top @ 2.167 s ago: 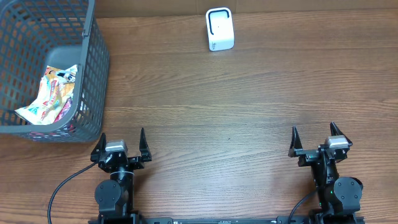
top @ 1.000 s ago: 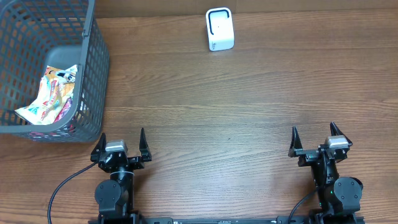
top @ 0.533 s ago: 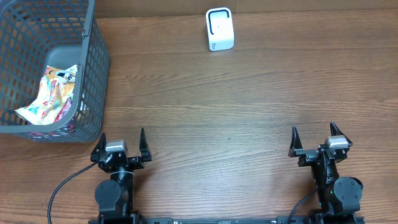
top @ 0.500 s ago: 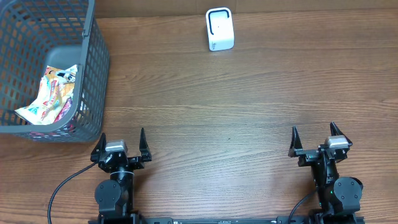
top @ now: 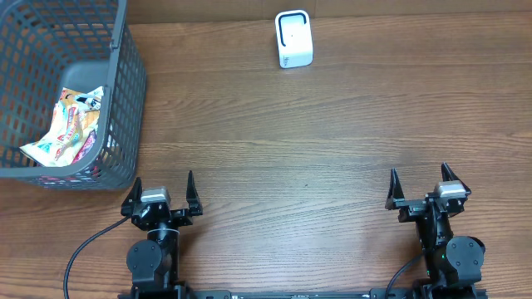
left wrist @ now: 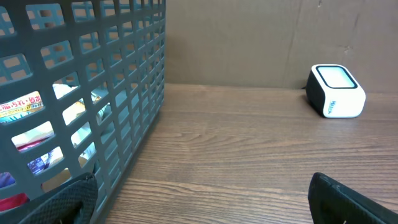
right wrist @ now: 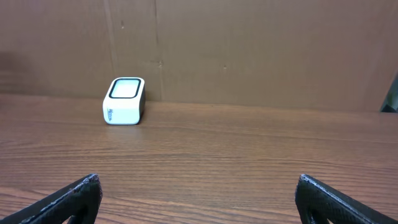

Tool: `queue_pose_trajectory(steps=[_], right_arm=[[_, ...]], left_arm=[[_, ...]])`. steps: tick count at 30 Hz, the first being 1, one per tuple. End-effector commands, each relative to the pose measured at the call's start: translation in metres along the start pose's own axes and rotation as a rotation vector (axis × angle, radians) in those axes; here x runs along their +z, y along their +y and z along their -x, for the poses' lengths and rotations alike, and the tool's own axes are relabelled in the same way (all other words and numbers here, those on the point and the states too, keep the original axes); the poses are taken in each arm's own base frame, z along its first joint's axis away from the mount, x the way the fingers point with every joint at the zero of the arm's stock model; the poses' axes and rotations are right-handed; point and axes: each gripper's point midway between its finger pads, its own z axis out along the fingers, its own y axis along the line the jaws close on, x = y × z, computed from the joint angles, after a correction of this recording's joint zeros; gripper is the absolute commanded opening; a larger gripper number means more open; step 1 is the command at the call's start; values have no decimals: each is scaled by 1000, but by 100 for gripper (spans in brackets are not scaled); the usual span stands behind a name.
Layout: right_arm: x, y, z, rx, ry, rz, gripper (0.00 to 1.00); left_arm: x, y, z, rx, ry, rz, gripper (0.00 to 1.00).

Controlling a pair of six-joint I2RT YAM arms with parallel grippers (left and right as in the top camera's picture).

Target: Scan the item barcode

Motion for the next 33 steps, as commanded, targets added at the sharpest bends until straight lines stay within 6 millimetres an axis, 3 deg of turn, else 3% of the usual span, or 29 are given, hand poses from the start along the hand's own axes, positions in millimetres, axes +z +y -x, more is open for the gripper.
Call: queue_pose_trajectory(steps=[1, 19, 20, 24, 27, 30, 32, 33], right_arm=[[0, -1, -2, -4, -4, -8, 100], [0, -1, -2, -4, -4, -8, 100], [0, -1, -2, -4, -4, -8, 100], [0, -1, -2, -4, -4, -8, 100], [0, -1, -2, -4, -4, -8, 100], [0, -1, -2, -4, -4, -8, 100], [0, -1, -2, -4, -4, -8, 100], [0, -1, -2, -4, -4, -8, 100]], left_arm=[[0, 0, 0, 19, -6, -1, 100], [0, 0, 5, 18, -23, -2, 100], [0, -3, 10, 9, -46, -18, 100], [-12, -60, 20, -206, -48, -366, 100], [-38, -104, 35, -426, 4, -674, 100], [-54, -115, 60, -422, -78, -785, 100], [-73, -120, 94, -343, -234, -860, 100], [-83, -116, 122, -288, -349, -842, 100]])
